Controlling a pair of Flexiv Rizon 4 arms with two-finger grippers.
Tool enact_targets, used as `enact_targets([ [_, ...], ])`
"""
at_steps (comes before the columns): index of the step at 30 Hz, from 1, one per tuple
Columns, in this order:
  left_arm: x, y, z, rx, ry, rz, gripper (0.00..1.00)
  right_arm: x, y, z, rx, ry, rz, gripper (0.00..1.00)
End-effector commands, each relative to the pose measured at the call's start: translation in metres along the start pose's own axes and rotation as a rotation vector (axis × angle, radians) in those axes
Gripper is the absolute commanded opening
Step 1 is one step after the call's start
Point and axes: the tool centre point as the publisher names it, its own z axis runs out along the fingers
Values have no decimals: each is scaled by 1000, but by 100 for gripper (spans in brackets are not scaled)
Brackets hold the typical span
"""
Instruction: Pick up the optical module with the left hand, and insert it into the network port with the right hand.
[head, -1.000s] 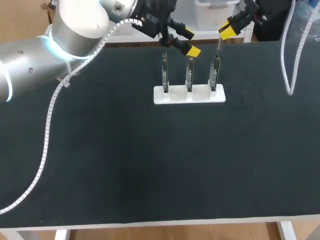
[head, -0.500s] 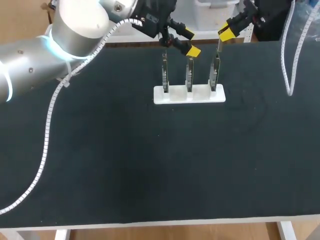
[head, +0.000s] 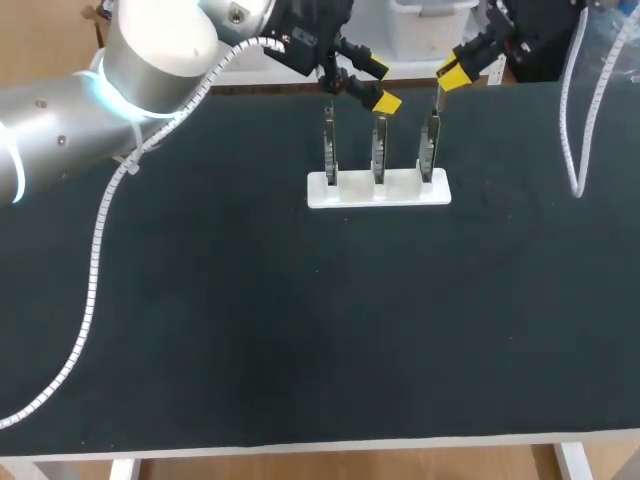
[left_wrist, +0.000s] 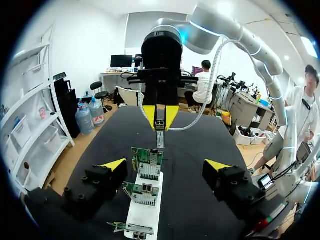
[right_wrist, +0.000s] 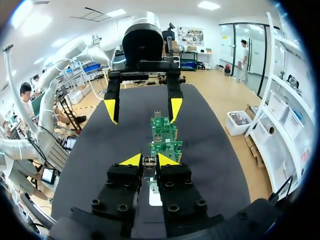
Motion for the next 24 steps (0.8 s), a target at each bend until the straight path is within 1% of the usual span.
enact_targets([
  [1, 1, -3, -1, -6, 0, -1, 100, 0, -5, -1, -11, -2, -2, 0],
  [14, 1, -3, -1, -6, 0, -1, 100, 1, -10, 2, -37, -2, -8, 0],
  [24, 1, -3, -1, -6, 0, -1, 100, 2, -11, 3, -41, 4, -9, 0],
])
